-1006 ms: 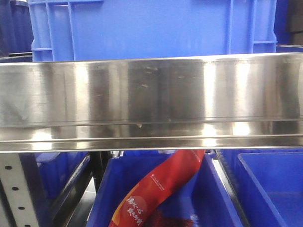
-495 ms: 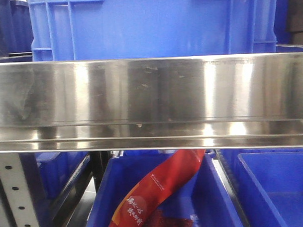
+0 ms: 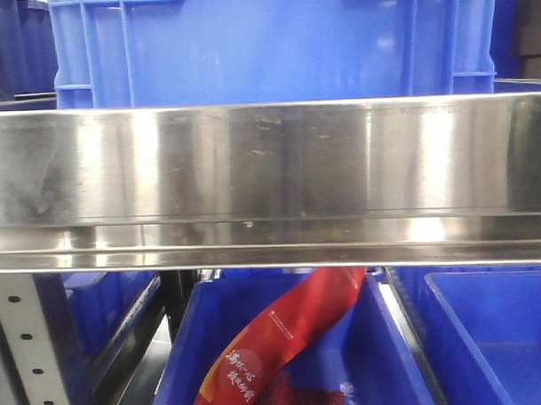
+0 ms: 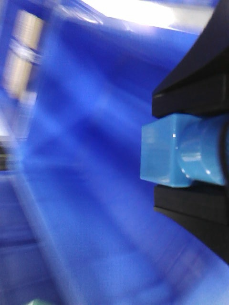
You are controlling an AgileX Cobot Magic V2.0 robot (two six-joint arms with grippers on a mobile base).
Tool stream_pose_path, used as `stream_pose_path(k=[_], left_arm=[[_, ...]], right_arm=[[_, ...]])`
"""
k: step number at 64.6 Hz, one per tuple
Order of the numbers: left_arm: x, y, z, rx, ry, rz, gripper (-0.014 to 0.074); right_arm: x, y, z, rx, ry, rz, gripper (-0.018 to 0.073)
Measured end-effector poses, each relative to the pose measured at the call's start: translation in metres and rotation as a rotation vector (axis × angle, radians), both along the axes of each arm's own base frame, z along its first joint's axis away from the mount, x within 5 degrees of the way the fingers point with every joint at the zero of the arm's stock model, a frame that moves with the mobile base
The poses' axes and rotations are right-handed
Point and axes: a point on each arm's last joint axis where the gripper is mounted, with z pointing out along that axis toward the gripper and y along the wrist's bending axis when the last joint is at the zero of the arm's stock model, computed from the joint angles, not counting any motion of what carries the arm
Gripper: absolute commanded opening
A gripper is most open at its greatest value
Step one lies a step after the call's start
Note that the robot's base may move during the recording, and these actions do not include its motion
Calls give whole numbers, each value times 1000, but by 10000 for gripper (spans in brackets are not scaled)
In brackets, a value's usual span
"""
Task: Grab block from conveyor and place in blue bin
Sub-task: 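Lower both grippers into the blue bins and release the blocks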
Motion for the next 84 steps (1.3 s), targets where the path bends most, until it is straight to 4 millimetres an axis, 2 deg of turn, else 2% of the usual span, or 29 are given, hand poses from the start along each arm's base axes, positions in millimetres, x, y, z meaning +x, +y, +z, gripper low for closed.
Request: stream_pose_path(k=[10, 14, 17, 23, 25, 32, 37, 42, 51, 57, 63, 68, 73, 79, 84], left_arm=[[14, -8, -17, 6, 32, -3, -111], [15, -10, -17, -8, 31, -5, -97], [15, -10, -17, -18, 32, -7, -63], [15, -11, -17, -26, 29, -8, 95], [15, -11, -17, -28, 30, -9, 157], [15, -11, -16, -32, 30, -9, 422], [15, -11, -16, -36, 32, -10, 559], [15, -11, -16, -38, 33, -10, 610], [12, -10, -13, -37, 34, -10, 600], [3, -5, -5, -40, 29, -10, 543], [-11, 2, 7, -41, 26, -10, 398], [-27, 11, 20, -43, 23, -9, 211], [-43, 20, 30, -53, 5, -10, 88], [-68, 33, 36, -66, -20, -10, -50], [-90, 45, 36, -81, -49, -11, -111]], right_arm=[[13, 7, -13, -15, 29, -1, -146], [14, 8, -14, -14, 27, -2, -109], [15, 8, -14, -12, 23, -3, -47], [15, 8, -13, -10, 19, -3, 144], [15, 8, -13, -9, 18, -3, 232], [15, 8, -13, -8, 16, -3, 457], [15, 8, -13, -7, 15, -3, 507], [15, 8, -13, -7, 15, -3, 485], [13, 7, -10, -4, 9, -3, 347], [6, 3, -3, 1, -1, -2, 153], [-7, -4, 9, 18, -33, -1, -39], [-23, -12, 18, 33, -61, -1, -171], [-41, -22, 22, 49, -91, -2, -155], [-62, -33, 16, 60, -109, -5, -154], [-82, -45, 7, 72, -130, -9, -154]])
